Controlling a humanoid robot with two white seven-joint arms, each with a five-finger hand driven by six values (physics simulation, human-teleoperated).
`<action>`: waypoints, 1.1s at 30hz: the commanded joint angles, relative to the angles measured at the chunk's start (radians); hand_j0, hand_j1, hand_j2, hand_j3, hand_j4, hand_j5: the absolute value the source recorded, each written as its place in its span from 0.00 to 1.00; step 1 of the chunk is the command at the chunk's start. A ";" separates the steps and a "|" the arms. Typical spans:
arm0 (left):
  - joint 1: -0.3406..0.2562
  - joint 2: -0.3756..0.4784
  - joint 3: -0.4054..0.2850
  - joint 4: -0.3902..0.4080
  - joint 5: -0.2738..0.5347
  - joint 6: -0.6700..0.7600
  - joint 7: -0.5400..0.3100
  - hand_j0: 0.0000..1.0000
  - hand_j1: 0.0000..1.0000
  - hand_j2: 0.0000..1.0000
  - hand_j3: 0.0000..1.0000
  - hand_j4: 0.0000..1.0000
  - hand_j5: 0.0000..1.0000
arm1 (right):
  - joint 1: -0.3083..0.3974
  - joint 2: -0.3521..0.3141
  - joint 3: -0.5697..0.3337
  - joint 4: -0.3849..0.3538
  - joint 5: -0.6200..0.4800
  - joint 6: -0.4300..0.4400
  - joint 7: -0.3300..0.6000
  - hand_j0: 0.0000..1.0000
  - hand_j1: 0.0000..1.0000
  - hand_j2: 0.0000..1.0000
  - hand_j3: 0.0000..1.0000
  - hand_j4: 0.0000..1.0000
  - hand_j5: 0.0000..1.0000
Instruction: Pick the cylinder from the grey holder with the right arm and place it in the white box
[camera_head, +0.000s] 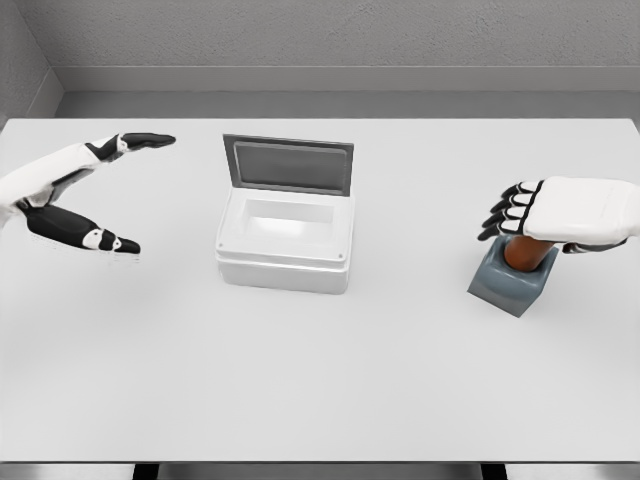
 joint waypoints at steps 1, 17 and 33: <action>-0.003 -0.018 0.000 0.012 0.114 0.137 -0.012 1.00 1.00 1.00 1.00 1.00 1.00 | 0.000 -0.001 -0.001 0.000 0.000 0.002 0.003 0.80 0.80 0.80 0.80 0.80 0.80; -0.046 -0.081 -0.040 0.059 0.143 0.221 -0.012 1.00 1.00 1.00 1.00 1.00 1.00 | -0.006 0.001 -0.019 0.001 0.005 0.002 0.044 0.57 0.57 0.57 0.57 0.57 0.57; -0.124 -0.162 -0.092 0.176 0.145 0.224 -0.012 1.00 1.00 1.00 1.00 1.00 1.00 | -0.023 -0.015 -0.080 -0.010 -0.023 0.002 0.044 0.51 0.51 0.51 0.51 0.51 0.51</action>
